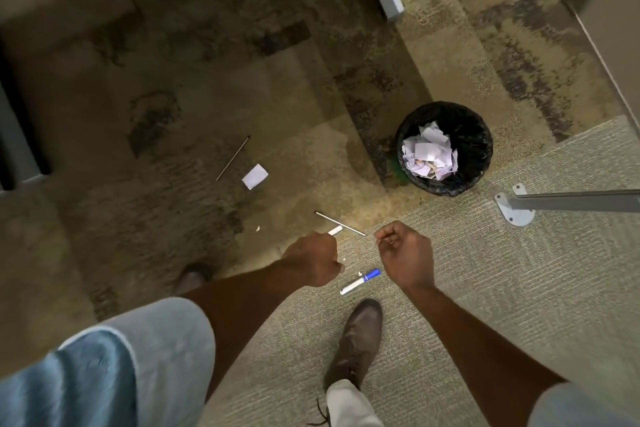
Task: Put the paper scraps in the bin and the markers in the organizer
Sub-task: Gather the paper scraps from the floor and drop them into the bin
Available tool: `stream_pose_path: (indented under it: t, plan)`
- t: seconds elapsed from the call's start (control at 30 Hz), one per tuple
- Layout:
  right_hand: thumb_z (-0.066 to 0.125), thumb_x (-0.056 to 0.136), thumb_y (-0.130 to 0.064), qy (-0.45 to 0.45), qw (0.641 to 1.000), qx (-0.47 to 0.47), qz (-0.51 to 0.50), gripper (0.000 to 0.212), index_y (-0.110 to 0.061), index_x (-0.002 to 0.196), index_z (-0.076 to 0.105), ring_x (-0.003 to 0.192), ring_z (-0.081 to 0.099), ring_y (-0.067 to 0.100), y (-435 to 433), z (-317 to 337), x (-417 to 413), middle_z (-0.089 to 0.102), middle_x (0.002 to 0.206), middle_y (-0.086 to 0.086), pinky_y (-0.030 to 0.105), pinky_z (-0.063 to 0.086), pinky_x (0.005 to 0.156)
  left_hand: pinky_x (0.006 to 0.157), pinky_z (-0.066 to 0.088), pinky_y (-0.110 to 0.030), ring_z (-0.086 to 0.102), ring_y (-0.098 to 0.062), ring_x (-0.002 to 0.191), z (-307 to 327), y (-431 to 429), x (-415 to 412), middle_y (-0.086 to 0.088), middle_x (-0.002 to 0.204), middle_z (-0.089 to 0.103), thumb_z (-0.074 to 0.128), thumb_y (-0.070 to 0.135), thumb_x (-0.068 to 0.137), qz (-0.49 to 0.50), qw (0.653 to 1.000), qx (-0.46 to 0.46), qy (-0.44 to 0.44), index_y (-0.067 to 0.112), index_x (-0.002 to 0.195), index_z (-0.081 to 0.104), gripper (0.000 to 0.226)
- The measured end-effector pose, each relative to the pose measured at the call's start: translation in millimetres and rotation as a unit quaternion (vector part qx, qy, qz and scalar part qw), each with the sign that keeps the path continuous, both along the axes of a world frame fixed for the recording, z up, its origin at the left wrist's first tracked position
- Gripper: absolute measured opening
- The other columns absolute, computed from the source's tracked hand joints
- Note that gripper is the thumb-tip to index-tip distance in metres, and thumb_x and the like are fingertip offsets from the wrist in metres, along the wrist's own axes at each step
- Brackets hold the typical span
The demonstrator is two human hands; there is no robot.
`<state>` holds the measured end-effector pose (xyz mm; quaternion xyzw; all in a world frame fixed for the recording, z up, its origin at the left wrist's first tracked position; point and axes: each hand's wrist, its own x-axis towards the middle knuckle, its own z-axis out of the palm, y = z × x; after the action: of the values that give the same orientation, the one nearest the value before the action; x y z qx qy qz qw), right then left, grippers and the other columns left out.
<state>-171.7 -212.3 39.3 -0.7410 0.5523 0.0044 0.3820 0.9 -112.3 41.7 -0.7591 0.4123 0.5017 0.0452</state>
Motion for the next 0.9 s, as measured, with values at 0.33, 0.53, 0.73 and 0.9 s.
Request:
stream_pose_path:
  t: [0.33,0.53,0.73,0.9]
  plan:
    - [0.071,0.084,-0.006,0.022,0.997,0.013,-0.075,0.017,-0.022,0.079,0.074,0.077,0.075,0.019,98,7,115,0.079,0.081,-0.005,0.034,0.059,0.079,0.099,0.05,-0.035,0.064,-0.026,0.114,-11,91,120,-0.01,0.116,0.071,0.074,0.041,0.089,-0.061,0.998,0.008,0.021,0.01,0.101,0.069,0.034]
    - [0.074,0.081,-0.012,0.025,0.996,0.047,-0.077,0.011,-0.023,0.081,0.074,0.076,0.074,0.021,139,-7,168,0.077,0.077,-0.006,0.034,0.059,0.076,0.087,0.054,-0.029,0.071,-0.029,0.106,-20,130,202,-0.013,0.108,0.077,0.075,0.031,0.087,-0.067,0.998,0.024,-0.001,0.004,0.103,0.076,0.031]
    - [0.072,0.08,-0.014,0.039,0.995,0.094,-0.022,0.01,-0.024,0.082,0.072,0.077,0.072,0.018,169,-57,185,0.074,0.074,-0.008,0.035,0.06,0.076,0.072,0.048,-0.018,0.072,-0.027,0.101,-53,145,246,-0.006,0.1,0.077,0.079,0.037,0.084,-0.054,0.997,0.033,-0.039,0.015,0.09,0.076,0.023]
    - [0.07,0.083,-0.016,0.05,0.993,0.103,0.022,0.007,-0.022,0.085,0.073,0.085,0.072,0.022,176,-114,186,0.076,0.085,-0.004,0.037,0.061,0.077,0.087,0.059,-0.034,0.072,-0.03,0.102,-92,128,250,-0.012,0.108,0.077,0.08,0.039,0.085,-0.07,0.995,0.034,-0.064,0.012,0.099,0.079,0.031]
